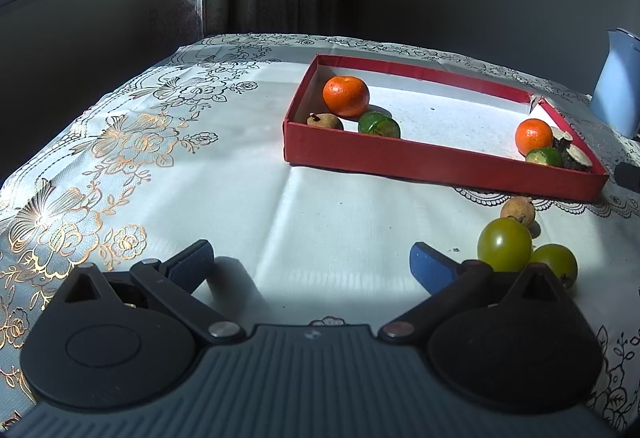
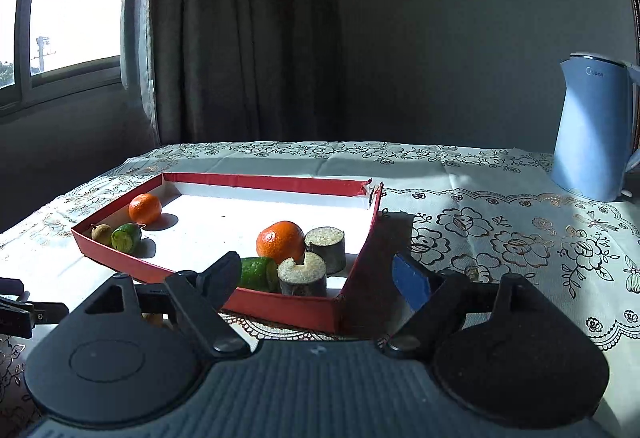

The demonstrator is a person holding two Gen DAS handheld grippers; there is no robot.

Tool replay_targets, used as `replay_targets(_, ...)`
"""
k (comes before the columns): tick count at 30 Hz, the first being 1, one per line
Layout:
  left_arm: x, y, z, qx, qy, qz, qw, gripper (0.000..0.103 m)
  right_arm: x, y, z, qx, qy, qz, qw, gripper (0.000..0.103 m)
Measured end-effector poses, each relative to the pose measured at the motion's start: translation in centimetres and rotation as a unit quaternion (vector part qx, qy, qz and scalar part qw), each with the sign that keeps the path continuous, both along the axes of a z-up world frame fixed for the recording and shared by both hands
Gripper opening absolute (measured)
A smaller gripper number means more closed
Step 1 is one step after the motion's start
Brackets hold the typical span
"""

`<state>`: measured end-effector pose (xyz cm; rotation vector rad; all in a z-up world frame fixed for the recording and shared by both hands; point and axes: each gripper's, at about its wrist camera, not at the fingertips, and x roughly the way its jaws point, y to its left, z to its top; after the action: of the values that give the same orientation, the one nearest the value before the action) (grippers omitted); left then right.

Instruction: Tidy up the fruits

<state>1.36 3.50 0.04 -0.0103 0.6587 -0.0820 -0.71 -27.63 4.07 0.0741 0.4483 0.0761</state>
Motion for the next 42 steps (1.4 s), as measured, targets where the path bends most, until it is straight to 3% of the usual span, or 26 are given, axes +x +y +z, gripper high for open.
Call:
replay_targets(4, 0.0, -0.1, 0.0, 0.007, 0.000, 0.003, 1.0000, 0.103, -1.0, -0.8, -1.2, 0.013, 0.018, -0.012, 1.000, 0.083)
replay_targets(11, 0.0, -0.3, -0.1, 0.017, 0.003, 0.007, 0.9998, 0.103, -1.6, -1.0, -1.1, 0.020, -0.006, -0.023, 1.000, 0.083)
replay_targets(16, 0.0, -0.4, -0.1, 0.020, 0.003, 0.007, 0.9998, 0.103, -2.0, -1.5, -1.0, 0.031, -0.016, -0.028, 0.999, 0.090)
replay_targets(25, -0.3, -0.6, 0.0, 0.032, -0.007, 0.007, 0.9994, 0.103, -1.7, -2.8, -1.4, 0.072, -0.002, -0.033, 0.997, 0.090)
replay_targets(31, -1.7, -2.1, 0.6, 0.059, -0.045, -0.027, 0.9969, 0.103, -1.6, -3.4, -1.6, 0.092, 0.002, -0.034, 0.995, 0.090)
replay_targets(42, -1.3, -4.7, 0.8, 0.094, -0.056, -0.057, 0.9923, 0.103, -1.5, -3.5, -1.7, 0.101, 0.005, -0.029, 0.994, 0.090)
